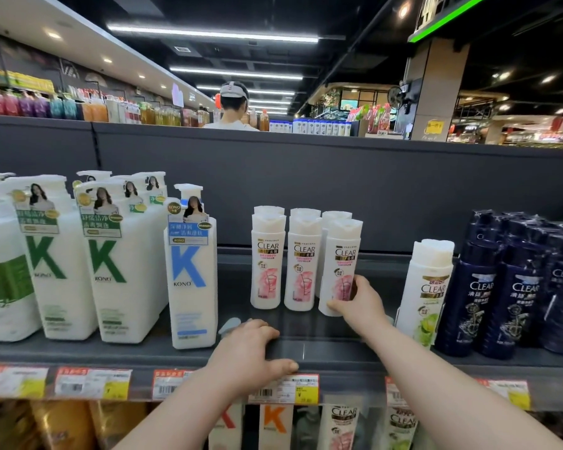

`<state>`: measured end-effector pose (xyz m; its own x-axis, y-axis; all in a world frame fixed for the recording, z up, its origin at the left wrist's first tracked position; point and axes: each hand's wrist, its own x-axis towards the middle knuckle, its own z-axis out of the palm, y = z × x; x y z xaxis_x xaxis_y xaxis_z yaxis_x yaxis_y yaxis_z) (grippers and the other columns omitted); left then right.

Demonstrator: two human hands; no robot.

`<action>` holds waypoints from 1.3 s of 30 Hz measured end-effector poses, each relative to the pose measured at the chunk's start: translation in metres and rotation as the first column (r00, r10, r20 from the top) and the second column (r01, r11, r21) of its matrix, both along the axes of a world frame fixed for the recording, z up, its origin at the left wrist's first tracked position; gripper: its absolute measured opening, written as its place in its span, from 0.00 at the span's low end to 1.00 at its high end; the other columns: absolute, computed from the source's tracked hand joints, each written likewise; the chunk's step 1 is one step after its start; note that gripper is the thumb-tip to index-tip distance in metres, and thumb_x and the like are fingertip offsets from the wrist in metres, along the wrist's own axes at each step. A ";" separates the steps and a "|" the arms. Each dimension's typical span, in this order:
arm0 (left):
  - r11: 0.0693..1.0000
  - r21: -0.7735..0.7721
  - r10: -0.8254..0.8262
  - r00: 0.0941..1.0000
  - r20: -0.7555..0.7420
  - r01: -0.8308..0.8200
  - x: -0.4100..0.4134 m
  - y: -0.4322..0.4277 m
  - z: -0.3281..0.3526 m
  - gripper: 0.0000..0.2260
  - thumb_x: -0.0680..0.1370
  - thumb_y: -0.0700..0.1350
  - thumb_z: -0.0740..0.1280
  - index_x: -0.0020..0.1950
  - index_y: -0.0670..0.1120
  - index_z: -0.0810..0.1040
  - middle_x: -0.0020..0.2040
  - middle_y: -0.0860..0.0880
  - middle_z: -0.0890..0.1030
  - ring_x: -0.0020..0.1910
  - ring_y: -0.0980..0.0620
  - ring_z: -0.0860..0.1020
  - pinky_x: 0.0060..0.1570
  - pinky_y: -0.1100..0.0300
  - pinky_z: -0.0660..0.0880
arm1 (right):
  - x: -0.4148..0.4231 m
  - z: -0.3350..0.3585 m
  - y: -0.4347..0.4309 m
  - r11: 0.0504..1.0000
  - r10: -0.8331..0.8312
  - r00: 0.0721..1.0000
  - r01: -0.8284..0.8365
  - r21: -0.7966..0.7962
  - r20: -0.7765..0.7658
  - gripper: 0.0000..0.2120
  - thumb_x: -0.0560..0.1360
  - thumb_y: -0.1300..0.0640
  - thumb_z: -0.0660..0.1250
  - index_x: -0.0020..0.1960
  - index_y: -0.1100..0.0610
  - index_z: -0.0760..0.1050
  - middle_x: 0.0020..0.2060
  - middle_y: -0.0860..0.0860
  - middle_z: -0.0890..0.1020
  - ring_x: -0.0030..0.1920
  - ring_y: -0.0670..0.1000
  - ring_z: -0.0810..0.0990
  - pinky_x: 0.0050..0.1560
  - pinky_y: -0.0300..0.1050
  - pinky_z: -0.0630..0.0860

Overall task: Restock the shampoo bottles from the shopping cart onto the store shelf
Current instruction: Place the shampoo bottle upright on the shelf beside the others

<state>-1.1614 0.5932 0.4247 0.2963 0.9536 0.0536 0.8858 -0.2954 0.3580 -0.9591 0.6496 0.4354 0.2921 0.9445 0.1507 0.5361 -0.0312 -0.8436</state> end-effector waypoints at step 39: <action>0.644 0.059 -0.747 0.643 -0.171 0.763 0.175 -0.152 -0.069 0.28 0.74 0.65 0.60 0.70 0.51 0.66 0.67 0.51 0.69 0.65 0.50 0.70 0.59 0.56 0.72 | 0.083 -0.071 -0.412 0.720 -0.522 0.768 0.630 -0.291 0.371 0.31 0.74 0.51 0.67 0.73 0.52 0.60 0.71 0.52 0.65 0.71 0.51 0.64 0.69 0.43 0.62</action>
<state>-0.9864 0.4417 0.3558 0.9216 0.3836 0.0587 0.3677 -0.9117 0.1832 -0.8762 0.2380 0.3648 0.8022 0.5961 -0.0331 0.4893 -0.6882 -0.5357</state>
